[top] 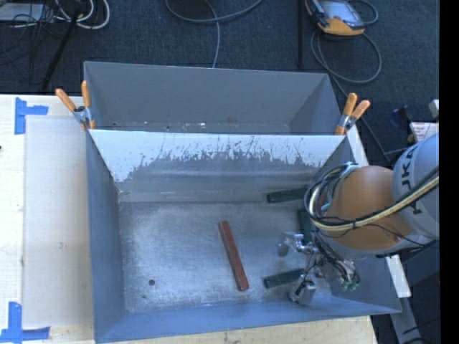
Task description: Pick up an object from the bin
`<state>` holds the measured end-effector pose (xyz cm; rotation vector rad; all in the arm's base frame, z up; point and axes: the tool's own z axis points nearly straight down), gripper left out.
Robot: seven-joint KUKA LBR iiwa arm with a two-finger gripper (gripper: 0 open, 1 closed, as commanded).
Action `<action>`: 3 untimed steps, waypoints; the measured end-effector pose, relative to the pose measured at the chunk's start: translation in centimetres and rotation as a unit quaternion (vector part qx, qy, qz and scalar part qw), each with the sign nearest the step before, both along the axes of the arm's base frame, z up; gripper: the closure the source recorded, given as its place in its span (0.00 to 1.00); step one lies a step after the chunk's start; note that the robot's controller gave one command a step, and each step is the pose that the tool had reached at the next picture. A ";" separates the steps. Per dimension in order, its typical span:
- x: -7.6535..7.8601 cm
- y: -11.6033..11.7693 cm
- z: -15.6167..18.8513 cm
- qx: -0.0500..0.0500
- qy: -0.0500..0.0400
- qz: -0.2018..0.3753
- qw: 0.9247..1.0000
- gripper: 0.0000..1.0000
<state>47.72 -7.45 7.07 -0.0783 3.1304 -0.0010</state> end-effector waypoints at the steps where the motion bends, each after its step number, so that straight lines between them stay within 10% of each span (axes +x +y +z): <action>1: 0.2 0.0 0.1 0.000 0.001 0.001 1.000 0.00; 2: 0.0 0.1 -0.1 0.000 0.005 0.003 1.000 1.00; 3: 0.0 0.1 2.0 0.000 0.005 0.005 1.000 1.00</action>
Offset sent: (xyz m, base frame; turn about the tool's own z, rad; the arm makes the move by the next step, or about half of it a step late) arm 0.0000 0.0000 0.0000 0.0000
